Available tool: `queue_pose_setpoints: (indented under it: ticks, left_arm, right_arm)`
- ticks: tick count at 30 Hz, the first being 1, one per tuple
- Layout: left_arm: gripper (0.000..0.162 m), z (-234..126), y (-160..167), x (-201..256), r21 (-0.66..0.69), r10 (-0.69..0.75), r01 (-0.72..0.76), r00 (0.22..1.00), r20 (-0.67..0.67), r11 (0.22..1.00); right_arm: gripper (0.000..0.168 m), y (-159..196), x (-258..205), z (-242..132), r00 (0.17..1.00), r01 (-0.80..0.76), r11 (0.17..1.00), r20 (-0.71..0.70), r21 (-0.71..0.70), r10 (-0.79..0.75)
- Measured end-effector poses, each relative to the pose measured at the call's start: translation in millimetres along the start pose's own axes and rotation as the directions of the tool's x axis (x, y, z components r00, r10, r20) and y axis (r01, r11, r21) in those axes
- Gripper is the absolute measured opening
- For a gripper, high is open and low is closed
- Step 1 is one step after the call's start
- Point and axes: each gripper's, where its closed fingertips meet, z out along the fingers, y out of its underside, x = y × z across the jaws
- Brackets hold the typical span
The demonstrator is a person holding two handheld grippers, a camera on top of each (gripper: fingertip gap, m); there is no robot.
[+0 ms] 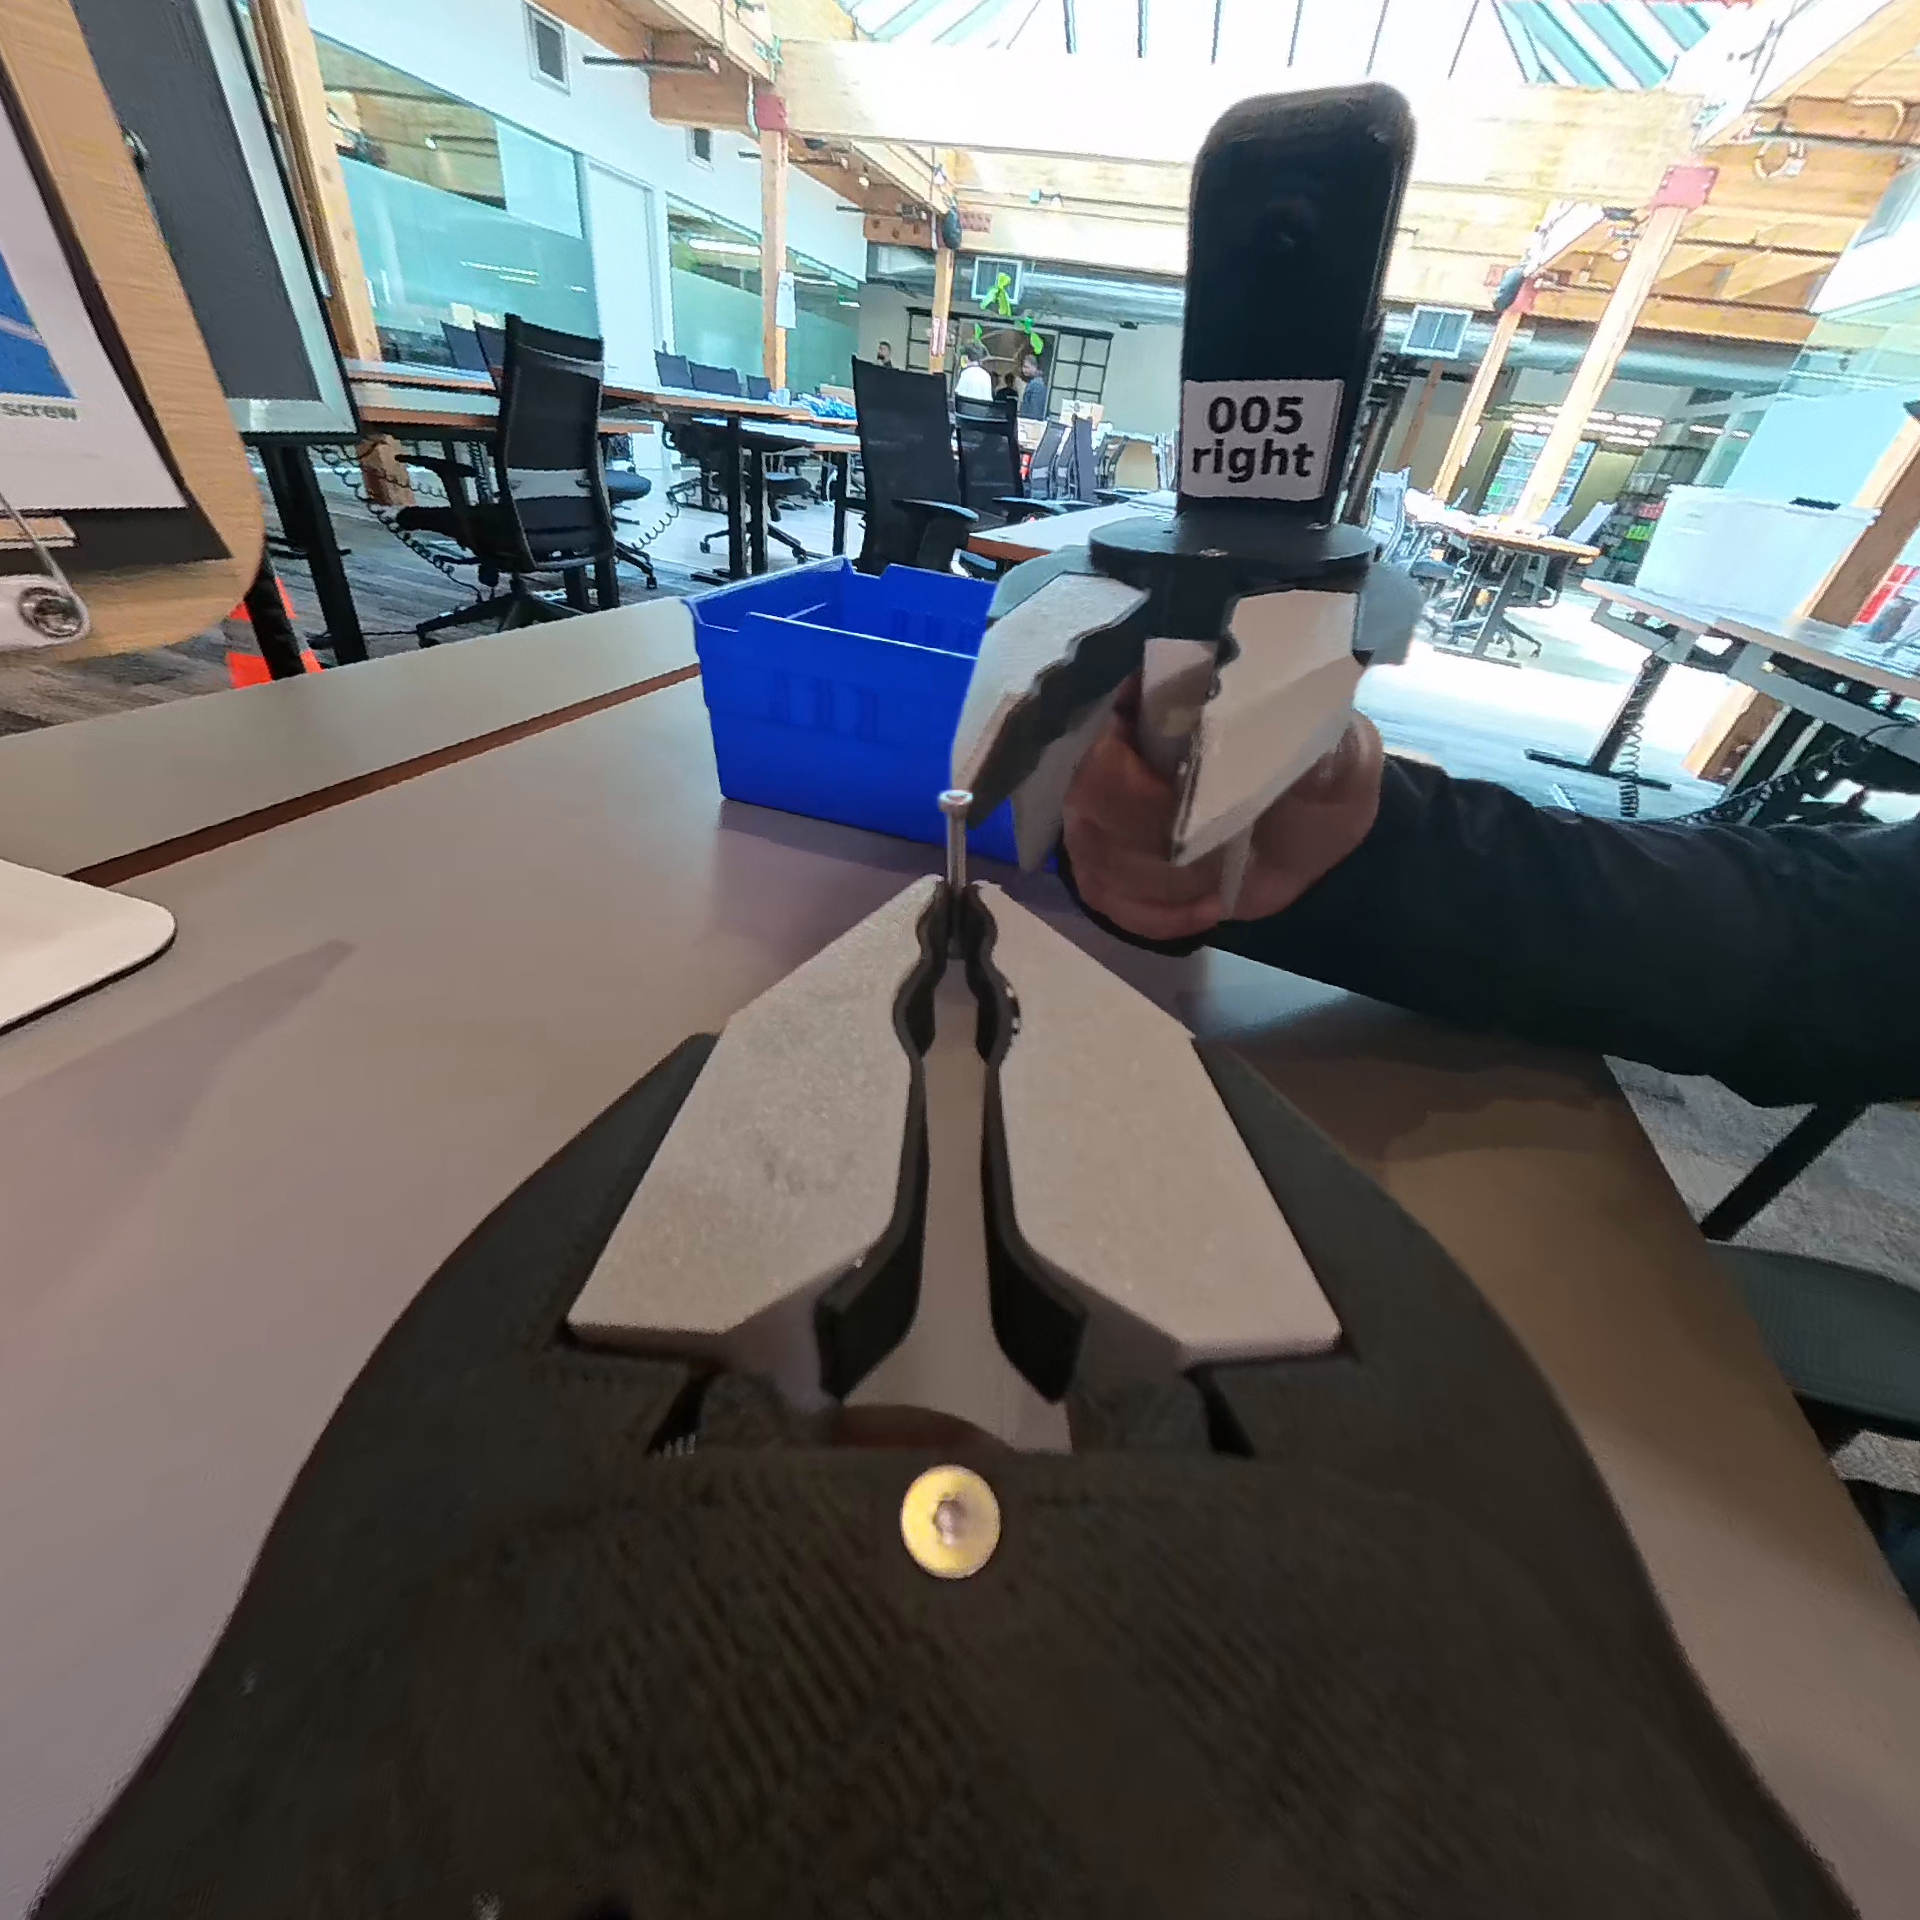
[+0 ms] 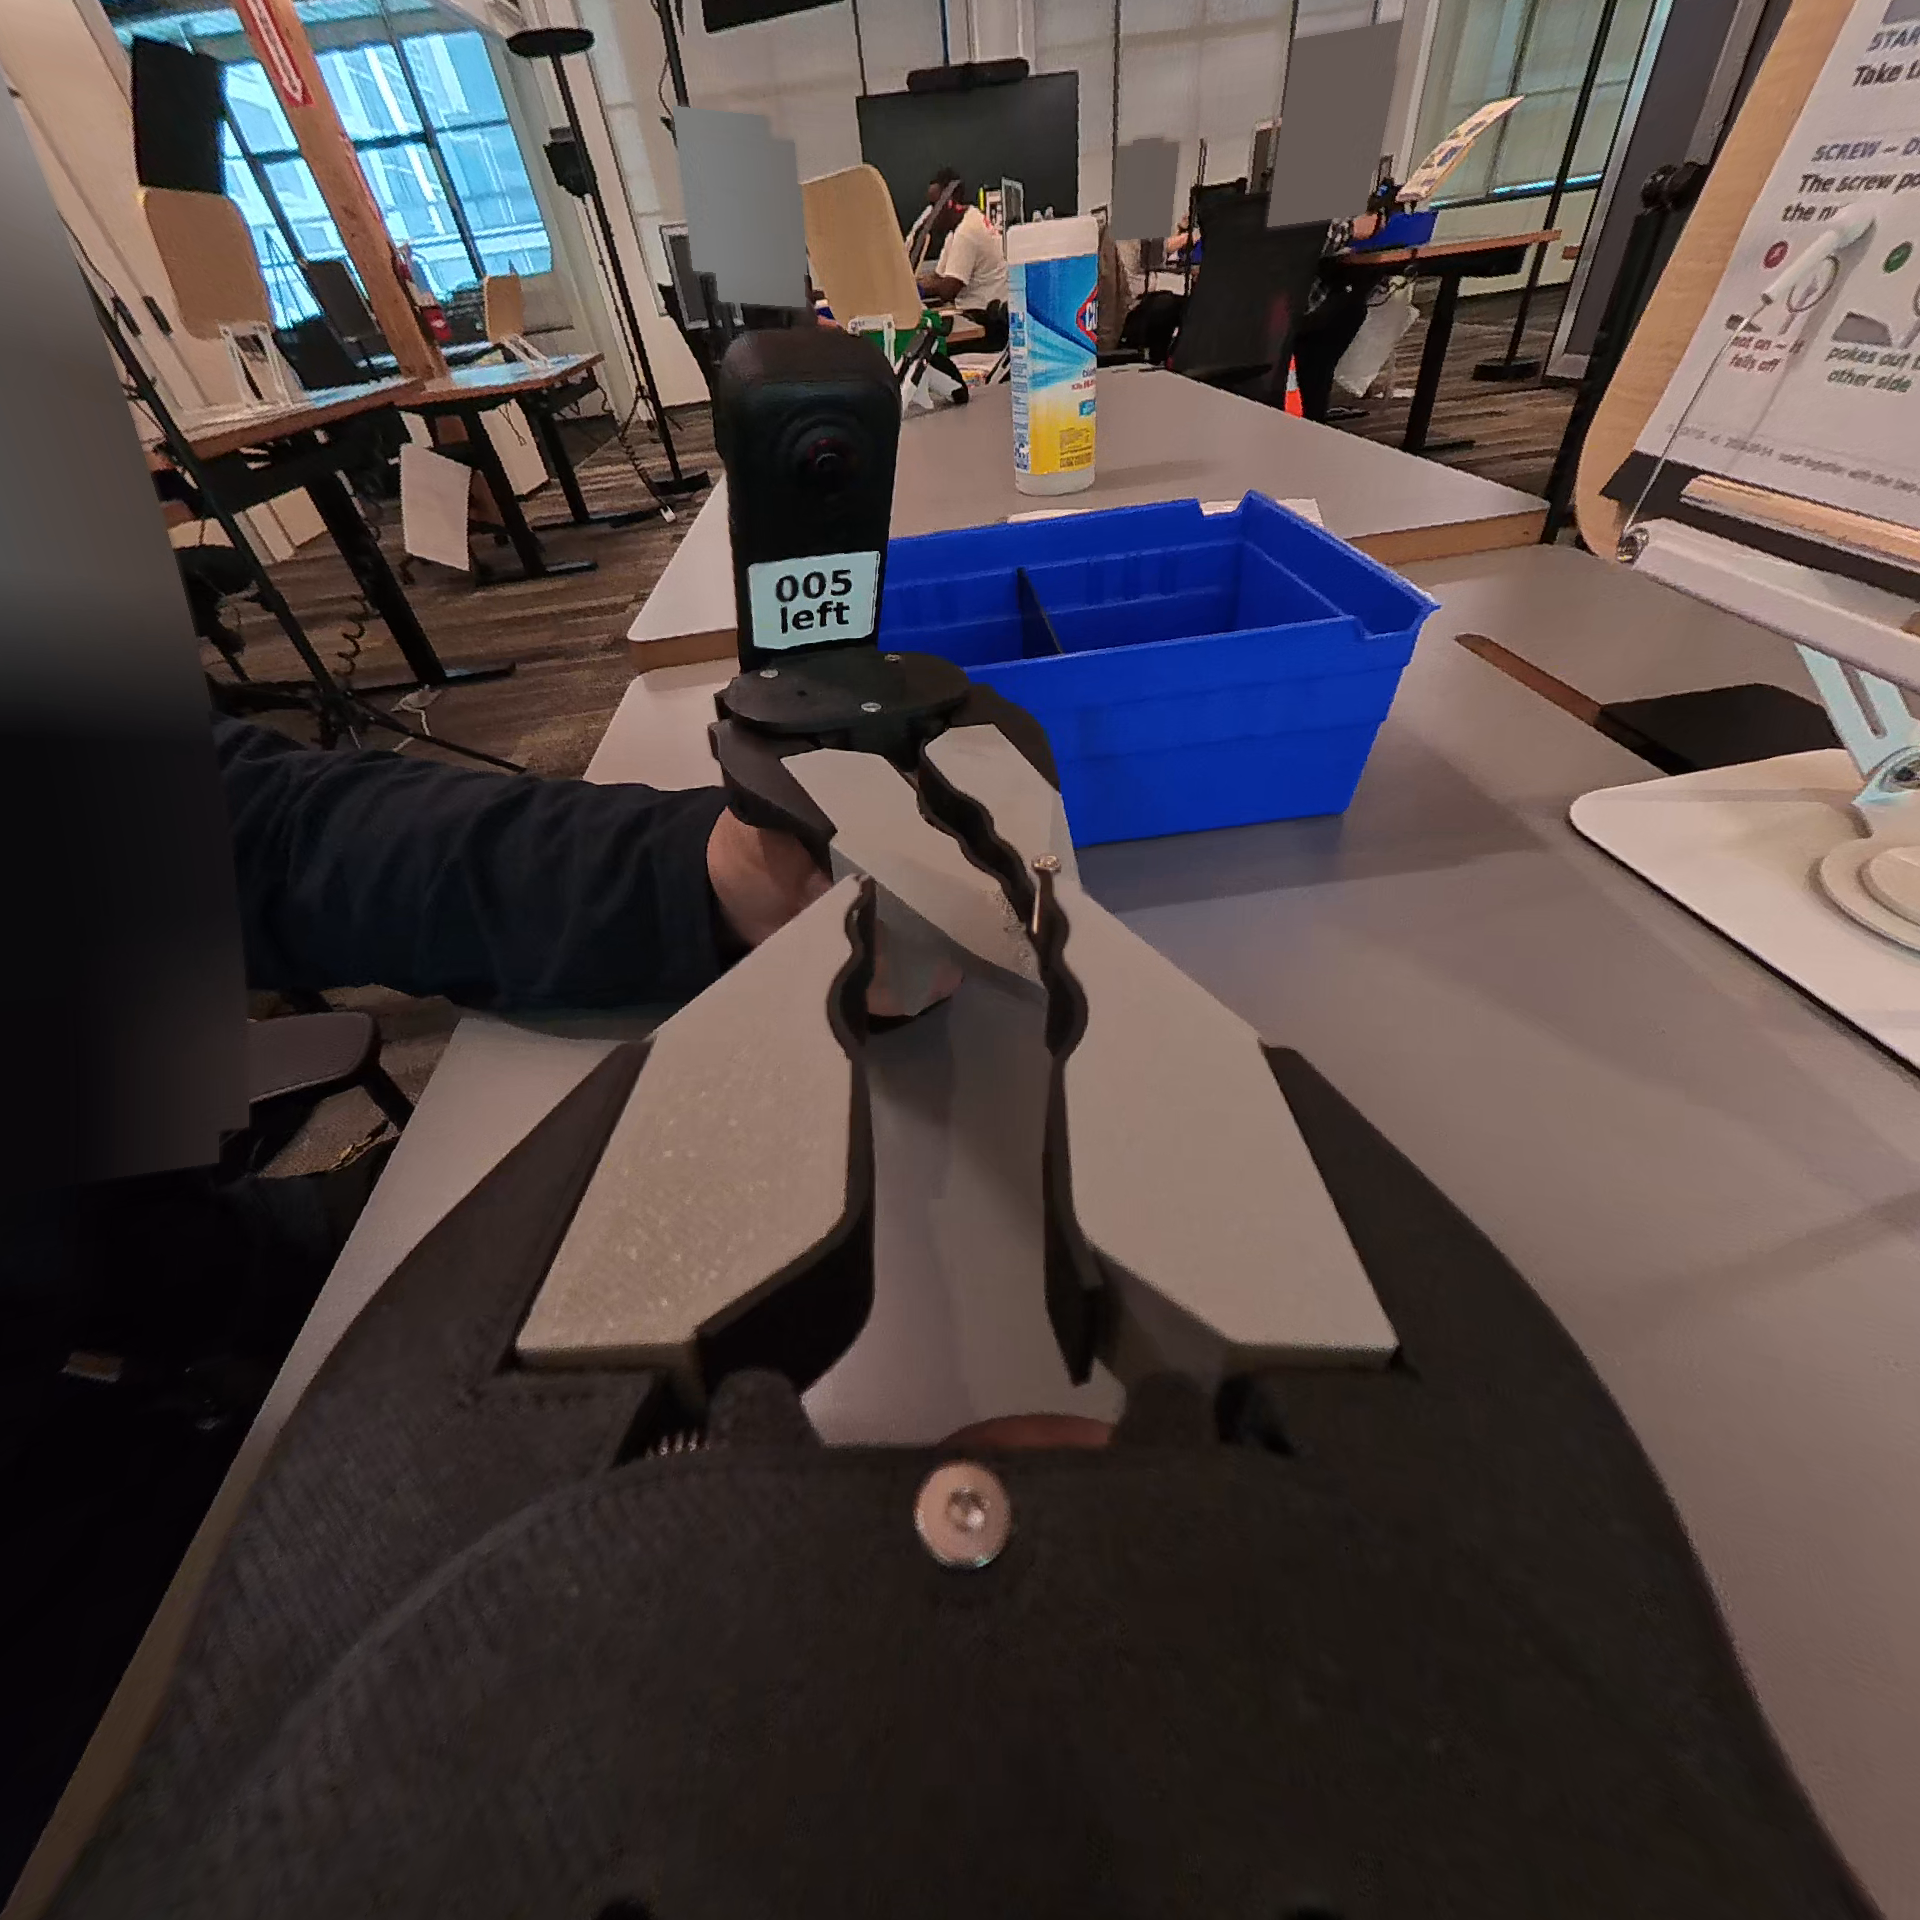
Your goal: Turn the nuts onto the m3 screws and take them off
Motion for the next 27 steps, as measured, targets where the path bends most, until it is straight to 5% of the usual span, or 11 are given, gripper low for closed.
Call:
queue_pose_setpoints:
  ticks: [27]
  left_arm:
    - [0.000,1.7,2.9,-2.4,-0.010,0.004,-0.003,1.000,0.020,1.000]
  right_arm:
    - [0.038,3.9,1.5,6.7,1.000,-0.011,1.000,-0.022,-0.025,0.010]
